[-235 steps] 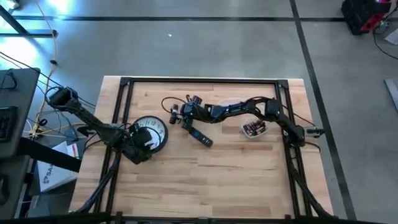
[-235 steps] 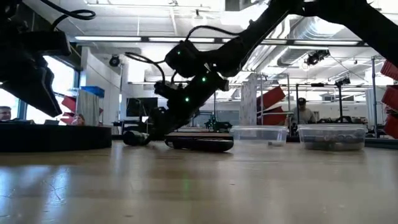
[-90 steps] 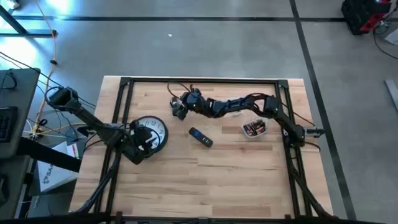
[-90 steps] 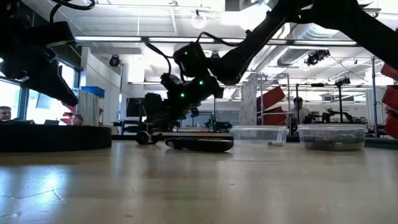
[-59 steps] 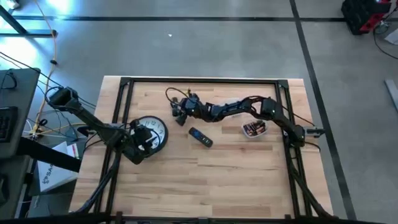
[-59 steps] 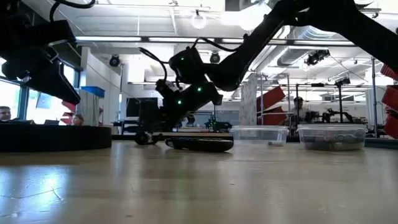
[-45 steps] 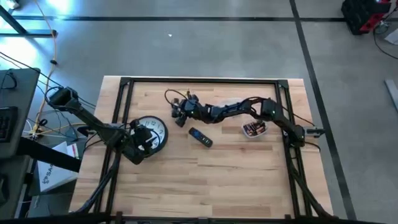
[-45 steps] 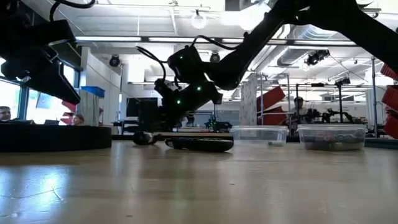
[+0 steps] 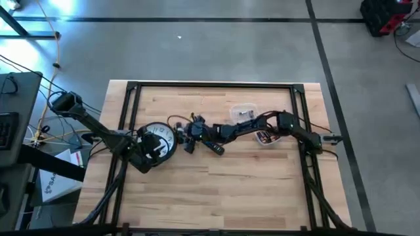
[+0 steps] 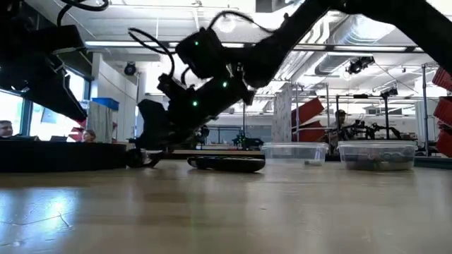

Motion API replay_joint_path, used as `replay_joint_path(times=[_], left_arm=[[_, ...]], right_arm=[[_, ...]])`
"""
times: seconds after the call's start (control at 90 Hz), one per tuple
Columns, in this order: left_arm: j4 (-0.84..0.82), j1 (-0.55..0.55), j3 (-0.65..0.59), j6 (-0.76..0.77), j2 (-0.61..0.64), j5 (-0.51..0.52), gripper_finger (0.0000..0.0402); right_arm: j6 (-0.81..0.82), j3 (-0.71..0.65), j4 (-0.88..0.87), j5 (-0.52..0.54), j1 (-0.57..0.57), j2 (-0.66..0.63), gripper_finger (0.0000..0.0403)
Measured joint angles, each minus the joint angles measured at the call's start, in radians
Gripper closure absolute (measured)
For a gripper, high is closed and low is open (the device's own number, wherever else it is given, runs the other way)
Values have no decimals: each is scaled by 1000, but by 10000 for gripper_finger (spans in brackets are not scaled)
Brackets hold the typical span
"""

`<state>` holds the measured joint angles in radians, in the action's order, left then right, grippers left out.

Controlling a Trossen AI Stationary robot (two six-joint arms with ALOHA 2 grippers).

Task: Insert battery
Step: Adjust the black flashlight beside the black remote control, then adjust the black remote control beside the black flashlight

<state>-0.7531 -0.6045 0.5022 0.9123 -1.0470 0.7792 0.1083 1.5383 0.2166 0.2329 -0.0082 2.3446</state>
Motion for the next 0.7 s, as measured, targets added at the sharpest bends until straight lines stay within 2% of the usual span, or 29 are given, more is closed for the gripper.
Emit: replay_joint_path(times=[0.2,0.311,0.522,0.7], left_arm=[[3,0,0,2,0,-16,229],[10,-1,0,2,0,-27,229],[37,-1,0,1,0,-37,229],[79,-1,0,-33,0,-25,229]], right_arm=[[-99,-8,-140,-15,87,-115,218],[-102,2,-270,44,109,-198,218],[62,-5,-650,246,143,-229,218],[241,-100,-684,222,150,-216,218]])
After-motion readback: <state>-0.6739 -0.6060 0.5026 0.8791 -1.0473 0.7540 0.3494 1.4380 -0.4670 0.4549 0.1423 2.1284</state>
